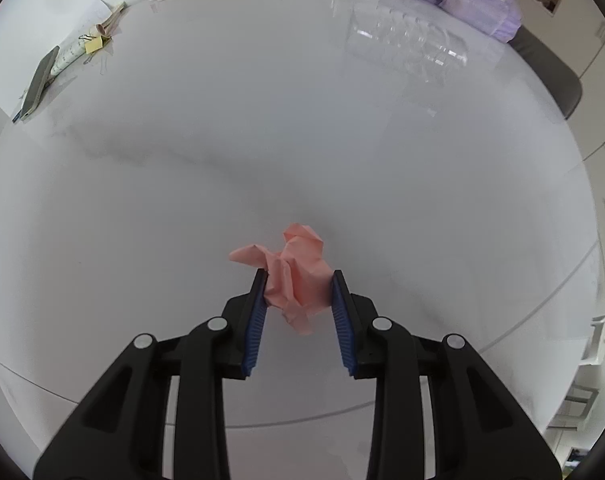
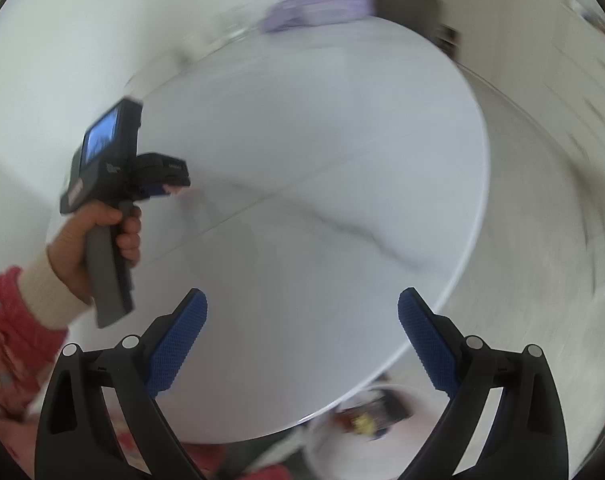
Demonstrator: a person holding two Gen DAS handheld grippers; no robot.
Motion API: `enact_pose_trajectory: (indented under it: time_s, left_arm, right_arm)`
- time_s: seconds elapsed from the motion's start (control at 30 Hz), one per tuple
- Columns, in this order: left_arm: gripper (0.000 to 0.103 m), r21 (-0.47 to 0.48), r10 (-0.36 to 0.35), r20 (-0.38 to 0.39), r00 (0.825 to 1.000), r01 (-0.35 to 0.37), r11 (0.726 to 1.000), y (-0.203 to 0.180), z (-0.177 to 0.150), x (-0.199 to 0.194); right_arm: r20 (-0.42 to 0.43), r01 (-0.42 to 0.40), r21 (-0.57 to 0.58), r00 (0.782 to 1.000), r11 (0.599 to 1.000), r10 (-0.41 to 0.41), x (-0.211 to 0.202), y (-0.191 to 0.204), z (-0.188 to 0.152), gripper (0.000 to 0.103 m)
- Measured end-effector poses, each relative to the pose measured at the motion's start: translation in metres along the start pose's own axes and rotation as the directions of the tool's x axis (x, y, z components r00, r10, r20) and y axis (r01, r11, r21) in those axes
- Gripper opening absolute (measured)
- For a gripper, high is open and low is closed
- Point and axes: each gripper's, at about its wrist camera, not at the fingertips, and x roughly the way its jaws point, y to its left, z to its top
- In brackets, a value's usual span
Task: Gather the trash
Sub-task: 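Grasp the pink crumpled paper with the left tool while the right tool grasps the clear plastic bottle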
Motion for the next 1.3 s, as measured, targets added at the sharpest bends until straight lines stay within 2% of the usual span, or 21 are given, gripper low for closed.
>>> enact_pose_trajectory:
  time_s: [0.07, 0.17, 0.23, 0.27, 0.3, 0.37, 0.47, 0.5, 0.63, 0.77, 0.87, 1.0, 1.13, 1.2, 1.23, 1.3]
  left_arm:
    - [0.031, -0.004, -0.016, 0.002, 1.000, 0.016, 1.000, 0.013, -0.002, -0.012]
    - [0.032, 0.016, -0.032, -0.001, 0.999, 0.032, 0.999, 0.032, -0.003, -0.026]
    - [0.032, 0.018, -0.047, 0.014, 0.999, 0.047, 0.999, 0.045, -0.004, -0.035]
    - [0.032, 0.021, -0.058, 0.021, 0.998, 0.058, 0.998, 0.054, -0.004, -0.038]
    - [0.032, 0.023, -0.067, 0.023, 0.997, 0.066, 0.998, 0.061, -0.005, -0.040]
    - [0.032, 0.025, -0.084, 0.024, 0.996, 0.083, 0.996, 0.076, -0.007, -0.042]
    - [0.032, 0.035, -0.108, 0.013, 0.994, 0.107, 0.994, 0.090, -0.007, -0.038]
    - [0.032, 0.036, -0.121, 0.009, 0.993, 0.120, 0.992, 0.095, -0.005, -0.035]
    - [0.032, 0.023, -0.177, 0.018, 0.984, 0.177, 0.984, 0.102, 0.006, -0.030]
    - [0.033, 0.031, -0.194, 0.059, 0.979, 0.193, 0.981, 0.102, 0.027, -0.023]
    - [0.033, 0.041, -0.204, 0.083, 0.976, 0.201, 0.979, 0.101, 0.041, -0.018]
    - [0.033, 0.052, -0.229, 0.086, 0.970, 0.225, 0.973, 0.101, 0.053, -0.010]
    - [0.033, 0.058, -0.225, 0.080, 0.971, 0.221, 0.974, 0.101, 0.059, -0.005]
    - [0.033, 0.067, -0.230, 0.077, 0.970, 0.225, 0.972, 0.100, 0.060, -0.003]
    - [0.033, 0.068, -0.231, 0.077, 0.970, 0.226, 0.972, 0.100, 0.059, -0.003]
    - [0.033, 0.069, -0.232, 0.075, 0.970, 0.227, 0.971, 0.098, 0.058, -0.003]
  right_arm:
    - [-0.018, 0.003, -0.132, 1.000, 0.991, -0.006, 0.005, 0.008, 0.024, 0.096]
    - [-0.077, -0.013, -0.375, 0.997, 0.927, -0.018, 0.024, 0.025, 0.080, 0.096]
    - [-0.126, -0.031, -0.529, 0.991, 0.848, -0.043, 0.046, 0.042, 0.127, 0.096]
    - [-0.143, -0.037, -0.570, 0.988, 0.821, -0.055, 0.054, 0.048, 0.142, 0.096]
    - [-0.171, -0.049, -0.637, 0.982, 0.769, -0.078, 0.071, 0.061, 0.170, 0.096]
    - [-0.207, -0.072, -0.699, 0.973, 0.712, -0.105, 0.093, 0.076, 0.200, 0.096]
    - [-0.277, -0.121, -0.788, 0.945, 0.603, -0.173, 0.142, 0.107, 0.249, 0.096]
    - [-0.282, -0.123, -0.810, 0.939, 0.573, -0.197, 0.153, 0.114, 0.257, 0.096]
    - [-0.267, -0.133, -0.907, 0.915, 0.399, -0.304, 0.210, 0.146, 0.288, 0.096]
    - [-0.292, -0.187, -0.933, 0.892, 0.306, -0.345, 0.254, 0.163, 0.302, 0.096]
    - [-0.301, -0.209, -0.941, 0.875, 0.266, -0.378, 0.282, 0.172, 0.309, 0.096]
    - [-0.329, -0.234, -0.934, 0.859, 0.271, -0.392, 0.302, 0.174, 0.312, 0.092]
    - [-0.366, -0.269, -0.922, 0.840, 0.279, -0.400, 0.321, 0.182, 0.315, 0.083]
    - [-0.373, -0.279, -0.920, 0.835, 0.274, -0.405, 0.324, 0.183, 0.313, 0.073]
    - [-0.380, -0.283, -0.918, 0.832, 0.279, -0.405, 0.326, 0.183, 0.313, 0.065]
    - [-0.386, -0.285, -0.914, 0.830, 0.288, -0.403, 0.327, 0.182, 0.314, 0.064]
